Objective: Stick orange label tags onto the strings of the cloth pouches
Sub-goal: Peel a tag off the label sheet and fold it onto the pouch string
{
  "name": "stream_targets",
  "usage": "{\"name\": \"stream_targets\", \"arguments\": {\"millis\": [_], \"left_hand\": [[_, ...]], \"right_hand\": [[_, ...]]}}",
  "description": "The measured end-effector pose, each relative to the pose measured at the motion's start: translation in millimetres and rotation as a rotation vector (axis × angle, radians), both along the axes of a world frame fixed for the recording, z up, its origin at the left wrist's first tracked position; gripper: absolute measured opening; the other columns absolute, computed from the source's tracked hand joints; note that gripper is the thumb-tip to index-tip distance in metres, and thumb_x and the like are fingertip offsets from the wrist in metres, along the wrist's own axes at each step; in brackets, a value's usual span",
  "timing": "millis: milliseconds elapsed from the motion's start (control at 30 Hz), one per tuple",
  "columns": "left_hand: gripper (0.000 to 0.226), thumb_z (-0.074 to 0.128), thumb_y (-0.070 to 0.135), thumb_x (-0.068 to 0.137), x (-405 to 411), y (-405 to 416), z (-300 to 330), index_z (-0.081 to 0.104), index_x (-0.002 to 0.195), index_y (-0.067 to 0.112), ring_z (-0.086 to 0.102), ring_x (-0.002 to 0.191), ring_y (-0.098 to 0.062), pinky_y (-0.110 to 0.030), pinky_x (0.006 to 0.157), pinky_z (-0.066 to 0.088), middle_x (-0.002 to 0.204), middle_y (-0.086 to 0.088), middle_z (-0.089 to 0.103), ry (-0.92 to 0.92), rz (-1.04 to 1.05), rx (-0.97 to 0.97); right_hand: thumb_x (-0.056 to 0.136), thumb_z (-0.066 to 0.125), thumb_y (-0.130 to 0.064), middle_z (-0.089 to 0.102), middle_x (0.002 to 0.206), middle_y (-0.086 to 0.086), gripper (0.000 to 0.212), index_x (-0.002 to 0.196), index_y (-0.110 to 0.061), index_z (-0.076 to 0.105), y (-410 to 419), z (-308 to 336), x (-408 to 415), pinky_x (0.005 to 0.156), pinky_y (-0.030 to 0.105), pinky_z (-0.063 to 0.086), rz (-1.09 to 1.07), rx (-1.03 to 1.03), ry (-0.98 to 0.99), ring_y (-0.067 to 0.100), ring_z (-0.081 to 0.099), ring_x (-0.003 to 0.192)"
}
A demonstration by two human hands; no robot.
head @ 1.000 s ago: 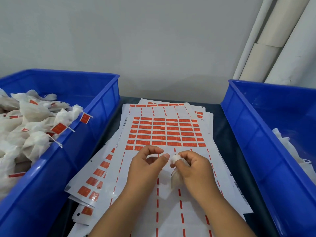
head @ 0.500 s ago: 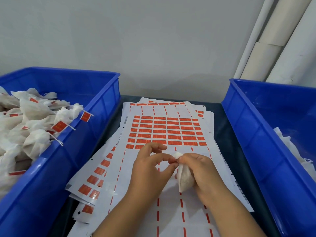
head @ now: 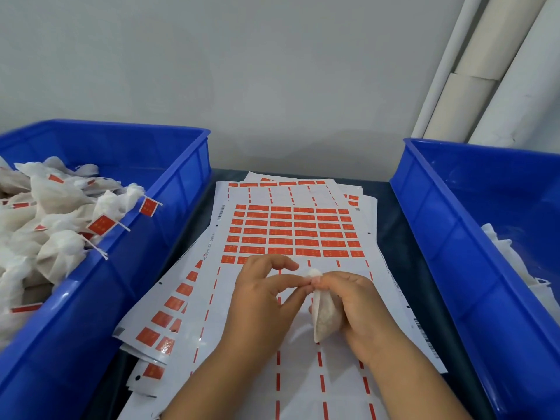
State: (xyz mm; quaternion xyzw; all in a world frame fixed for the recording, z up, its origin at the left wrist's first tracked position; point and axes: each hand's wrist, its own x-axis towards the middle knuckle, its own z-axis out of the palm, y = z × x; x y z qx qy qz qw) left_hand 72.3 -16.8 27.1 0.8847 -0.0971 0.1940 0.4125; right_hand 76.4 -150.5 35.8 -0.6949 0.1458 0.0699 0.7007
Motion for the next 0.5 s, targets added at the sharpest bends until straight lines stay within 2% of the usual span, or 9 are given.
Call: {"name": "stream_targets", "arguments": {"millis": [133, 200, 267, 400, 500], "left_hand": [[0.01, 0.068, 0.042, 0.076, 0.9, -1.2, -3.8, 0.061, 0.082, 0.038, 0.037, 0.1, 0.003, -0.005, 0.083, 0.025, 0.1, 0.028, 0.039, 0.083, -0.01, 0.075], [0.014, 0.069, 0.036, 0.078, 0.8, -1.3, -6.1, 0.055, 0.078, 0.038, 0.038, 0.101, 0.002, -0.005, 0.082, 0.026, 0.099, 0.027, 0.04, 0.1, -0.03, 0.081], [0.015, 0.068, 0.035, 0.078, 0.4, 0.1, -5.2, 0.053, 0.075, 0.038, 0.039, 0.1, 0.001, -0.006, 0.081, 0.028, 0.096, 0.029, 0.04, 0.12, -0.032, 0.095], [0.021, 0.066, 0.033, 0.076, -0.2, 4.7, -1.9, 0.049, 0.067, 0.039, 0.039, 0.098, 0.006, -0.003, 0.077, 0.029, 0.093, 0.031, 0.041, 0.159, -0.046, 0.073], [0.026, 0.069, 0.036, 0.074, -2.0, 4.2, 2.2, 0.046, 0.077, 0.047, 0.037, 0.103, 0.009, -0.001, 0.078, 0.028, 0.099, 0.035, 0.038, 0.131, -0.06, 0.042]], "right_hand": [[0.085, 0.067, -0.023, 0.069, 0.099, 0.0, 0.009, 0.091, -0.019, 0.071, 0.9, -1.6, -0.5, 0.09, 0.038, 0.051, 0.001, -0.035, -0.011, 0.021, 0.062, 0.098], [0.085, 0.067, -0.021, 0.07, 0.094, -0.001, 0.006, 0.083, -0.019, 0.072, 2.2, -0.9, -2.1, 0.08, 0.031, 0.051, 0.016, -0.063, -0.028, 0.02, 0.062, 0.096], [0.084, 0.067, -0.019, 0.071, 0.089, -0.004, 0.015, 0.071, -0.021, 0.074, 2.7, 0.6, -2.7, 0.072, 0.027, 0.048, 0.013, -0.063, -0.055, 0.017, 0.061, 0.094], [0.085, 0.065, -0.019, 0.071, 0.094, -0.011, 0.023, 0.069, -0.029, 0.078, -2.2, 4.7, -1.1, 0.082, 0.03, 0.042, 0.025, -0.052, -0.098, 0.013, 0.057, 0.102], [0.086, 0.065, -0.019, 0.071, 0.094, -0.009, 0.023, 0.069, -0.029, 0.078, -3.0, 3.5, -0.3, 0.084, 0.031, 0.043, 0.024, -0.045, -0.101, 0.014, 0.058, 0.101]]}}
